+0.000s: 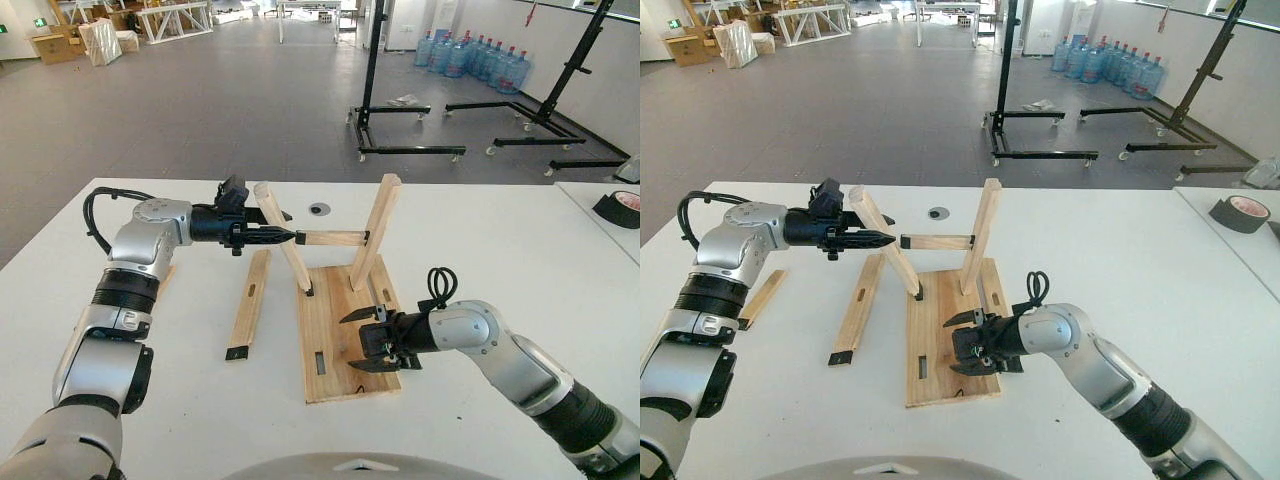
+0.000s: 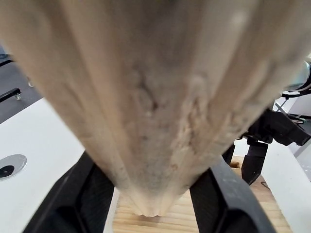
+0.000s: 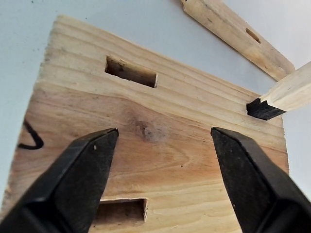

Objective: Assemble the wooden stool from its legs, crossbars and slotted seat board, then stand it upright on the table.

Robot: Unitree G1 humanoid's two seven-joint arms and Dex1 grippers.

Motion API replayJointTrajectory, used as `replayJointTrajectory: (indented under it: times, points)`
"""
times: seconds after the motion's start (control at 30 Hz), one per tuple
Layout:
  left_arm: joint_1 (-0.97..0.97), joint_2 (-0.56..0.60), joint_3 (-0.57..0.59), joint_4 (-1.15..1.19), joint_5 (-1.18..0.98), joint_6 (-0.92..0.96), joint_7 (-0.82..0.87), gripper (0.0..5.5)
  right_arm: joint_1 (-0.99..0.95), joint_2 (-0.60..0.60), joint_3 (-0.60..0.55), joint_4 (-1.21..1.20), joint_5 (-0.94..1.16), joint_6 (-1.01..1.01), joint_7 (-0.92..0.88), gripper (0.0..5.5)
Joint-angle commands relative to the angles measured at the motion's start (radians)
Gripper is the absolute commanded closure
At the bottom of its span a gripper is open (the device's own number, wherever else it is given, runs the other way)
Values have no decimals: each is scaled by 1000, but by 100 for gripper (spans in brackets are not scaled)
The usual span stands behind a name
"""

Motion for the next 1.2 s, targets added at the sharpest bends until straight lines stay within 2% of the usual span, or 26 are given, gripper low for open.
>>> replayJointTrajectory:
  times: [0.03,0.47,0.87,1.1,1.2]
  points:
    - [45,-7,-80,21,20,86,-95,348,35,1,47,51,-46,35,13,198]
    - [-73,-83,-110,364,133,-42,-58,348,27,17,67,65,-58,25,14,198]
    - [-116,-144,-147,578,222,-111,11,348,12,23,73,77,-64,17,19,198]
    - [-33,-115,-152,461,195,-88,-43,348,23,22,52,65,-41,20,8,198]
    - [78,-90,-163,309,177,-68,-39,348,25,60,-73,4,118,108,-3,198]
